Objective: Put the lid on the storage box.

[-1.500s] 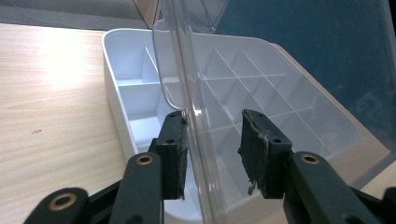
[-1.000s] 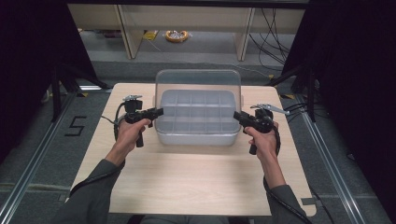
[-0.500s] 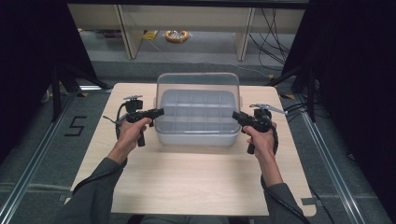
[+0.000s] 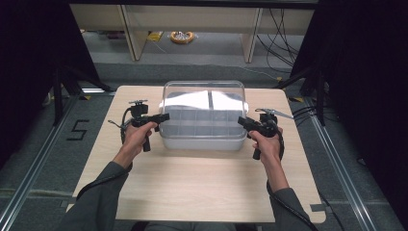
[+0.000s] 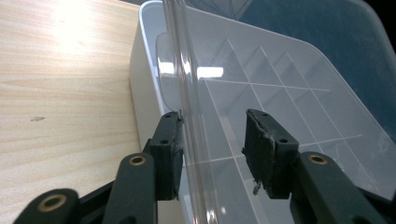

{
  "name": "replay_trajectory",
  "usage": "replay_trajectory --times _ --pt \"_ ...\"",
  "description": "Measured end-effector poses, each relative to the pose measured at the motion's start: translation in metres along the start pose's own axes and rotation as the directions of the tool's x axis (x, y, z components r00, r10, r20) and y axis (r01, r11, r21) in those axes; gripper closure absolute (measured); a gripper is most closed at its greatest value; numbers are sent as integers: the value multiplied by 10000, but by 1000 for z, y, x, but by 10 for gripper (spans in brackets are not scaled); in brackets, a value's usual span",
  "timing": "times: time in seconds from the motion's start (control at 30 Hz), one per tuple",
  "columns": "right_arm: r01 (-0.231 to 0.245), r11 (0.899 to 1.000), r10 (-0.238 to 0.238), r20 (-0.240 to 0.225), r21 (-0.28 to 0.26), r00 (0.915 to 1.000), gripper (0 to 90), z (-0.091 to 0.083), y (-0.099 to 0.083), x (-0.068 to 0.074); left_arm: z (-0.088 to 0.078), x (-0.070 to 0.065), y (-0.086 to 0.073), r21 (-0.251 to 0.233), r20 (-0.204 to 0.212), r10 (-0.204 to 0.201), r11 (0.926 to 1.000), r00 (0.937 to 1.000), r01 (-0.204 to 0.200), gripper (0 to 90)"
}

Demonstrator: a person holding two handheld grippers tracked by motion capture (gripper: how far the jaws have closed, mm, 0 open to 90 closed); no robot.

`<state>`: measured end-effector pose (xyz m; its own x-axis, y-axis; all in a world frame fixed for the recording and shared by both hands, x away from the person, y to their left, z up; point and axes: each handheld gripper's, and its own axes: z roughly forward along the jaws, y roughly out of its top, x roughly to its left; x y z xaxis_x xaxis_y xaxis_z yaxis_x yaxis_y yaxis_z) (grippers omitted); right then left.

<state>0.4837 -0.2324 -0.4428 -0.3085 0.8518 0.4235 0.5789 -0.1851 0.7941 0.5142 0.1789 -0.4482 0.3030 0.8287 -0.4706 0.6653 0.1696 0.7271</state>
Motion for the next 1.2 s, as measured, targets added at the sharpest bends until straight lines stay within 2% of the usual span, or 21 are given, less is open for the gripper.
replay_trajectory --times 0.13,0.2,0.3,0.4,0.43,0.47,0.5,0.53,0.57,0.6,0.63,0.67,0.73,0.8,0.87,0.9,0.93,1.0,1.13,1.17,1.2 --pt "-262 9996 261 71 145 9996 599 1 -1 1 3 2 -1 45 -14 -81 10000 10000 81 557" --pt "-121 9998 120 44 134 9999 595 3 -1 0 3 2 -1 47 -9 -87 10000 10000 87 555" --pt "-279 9995 278 85 143 9996 593 4 -1 1 3 1 -2 15 -12 41 10000 10000 -41 549" --pt "-232 9995 232 19 195 9997 591 4 0 -1 4 1 -2 -12 8 120 9999 9999 -120 546" --pt "-115 9998 112 137 179 9998 589 5 0 -2 4 1 -3 -28 -29 165 9999 9999 -166 546" --pt "227 9996 -229 99 169 9997 584 5 0 -5 4 1 -3 -14 -34 216 9998 9998 -216 544" --pt "-610 9972 599 256 440 9979 578 5 -1 2 4 0 -3 -10 -39 253 9997 9997 -253 543" --pt "203 9995 -206 145 229 9997 574 7 -1 -5 4 0 -3 -25 -50 278 9996 9996 -278 542" --pt "331 9991 -336 195 256 9992 564 8 -1 -6 4 -1 -3 -32 -60 312 9995 9995 -313 540" --pt "-103 9992 94 239 394 9997 558 7 -2 -2 5 -1 -3 -40 -71 351 9994 9994 -351 539" --pt "-208 9986 199 198 484 9996 555 7 -2 -1 5 -1 -3 -30 -58 373 9993 9993 -373 539" --pt "304 9990 -310 200 335 9993 554 10 -3 -8 5 -1 -3 -7 -55 377 9993 9993 -377 540" --pt "167 9992 -176 229 366 9996 551 10 -2 -8 5 -2 -3 -9 -63 408 9992 9991 -408 540" --pt "454 9982 -469 406 386 9981 532 11 -1 -7 6 -2 -3 -9 -108 411 9992 9991 -411 540" --pt "319 9979 -342 391 566 9987 517 10 0 -2 6 -3 -3 -34 -119 419 9991 9991 -420 539" --pt "702 9960 -733 563 555 9957 512 12 0 -4 7 -3 -4 -72 -119 412 9991 9991 -413 538" --pt "779 9956 -808 550 523 9952 509 12 0 -4 7 -3 -4 -96 -121 399 9992 9991 -400 538" --pt "681 9955 -714 486 660 9963 499 11 1 -3 7 -4 -4 -125 -169 480 9988 9987 -482 538" --pt "870 9925 -934 747 855 9928 456 16 -1 -4 8 -6 -4 -142 -239 507 9986 9984 -510 530" --pt "489 9950 -539 558 870 9970 443 18 -3 -5 8 -5 -4 -120 -172 387 9992 9991 -389 527" --pt "489 9950 -539 558 870 9970 443 18 -3 -5 8 -5 -4 -120 -172 387 9992 9991 -389 527"
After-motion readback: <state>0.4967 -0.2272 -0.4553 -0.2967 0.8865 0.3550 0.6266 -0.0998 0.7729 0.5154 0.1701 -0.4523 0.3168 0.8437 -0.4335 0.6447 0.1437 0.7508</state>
